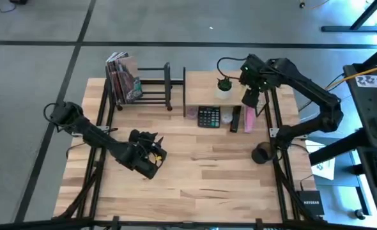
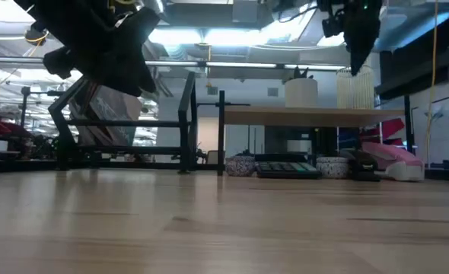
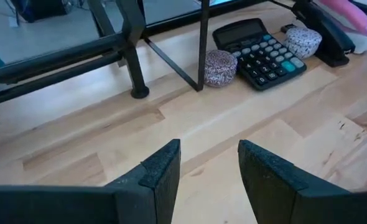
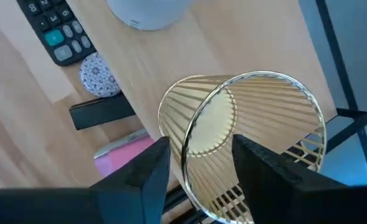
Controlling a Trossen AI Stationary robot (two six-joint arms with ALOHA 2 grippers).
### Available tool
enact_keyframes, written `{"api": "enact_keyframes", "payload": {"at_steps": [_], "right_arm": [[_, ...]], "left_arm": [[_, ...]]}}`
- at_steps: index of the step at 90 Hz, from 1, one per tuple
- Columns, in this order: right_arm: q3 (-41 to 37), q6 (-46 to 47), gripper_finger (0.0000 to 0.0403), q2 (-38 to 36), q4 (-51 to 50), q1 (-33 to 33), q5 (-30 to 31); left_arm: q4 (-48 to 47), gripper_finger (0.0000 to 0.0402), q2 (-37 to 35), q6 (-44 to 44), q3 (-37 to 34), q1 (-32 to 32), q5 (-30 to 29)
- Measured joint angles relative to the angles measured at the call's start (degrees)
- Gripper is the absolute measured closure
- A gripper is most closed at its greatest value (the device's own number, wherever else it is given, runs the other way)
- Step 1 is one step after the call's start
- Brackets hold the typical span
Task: Stock shelves
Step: Remove the gold pen organizer from the shelf
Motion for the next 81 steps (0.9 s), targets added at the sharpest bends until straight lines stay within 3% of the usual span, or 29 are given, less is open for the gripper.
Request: {"api": "enact_keyframes", "payload": {"at_steps": [18, 37, 49, 60, 68, 81], "right_arm": [[0.0, 0.3, 0.0386, 0.2, -0.1, 0.2, 0.1], [4.3, 5.4, 0.04, -2.1, -4.7, 5.0, 1.2], [11.3, 12.5, 0.0401, -2.4, -7.2, 14.0, 0.5], [16.0, 19.4, 0.0402, -2.5, -6.6, 24.4, -3.9], [16.3, 26.1, 0.0402, -2.4, -4.4, 33.3, -6.4], [13.6, 38.9, 0.0402, -1.4, -1.7, 49.4, -5.4]], "left_arm": [[0.0, 0.0259, 0.0, 0.0, 0.0, 0.0, 0.0], [0.1, 0.0259, 0.0, 0.0, 0.0, 0.0, 0.0], [1.5, 0.0259, 0.0, 0.1, 0.0, 0.0, 0.0], [2.0, 0.0259, 0.0, 0.1, 0.0, 0.0, 0.0], [3.3, 0.0259, 0.0, 0.5, 0.0, 0.0, 0.0], [4.4, 0.0259, 0.0, 0.5, 0.0, 0.0, 0.0]]}}
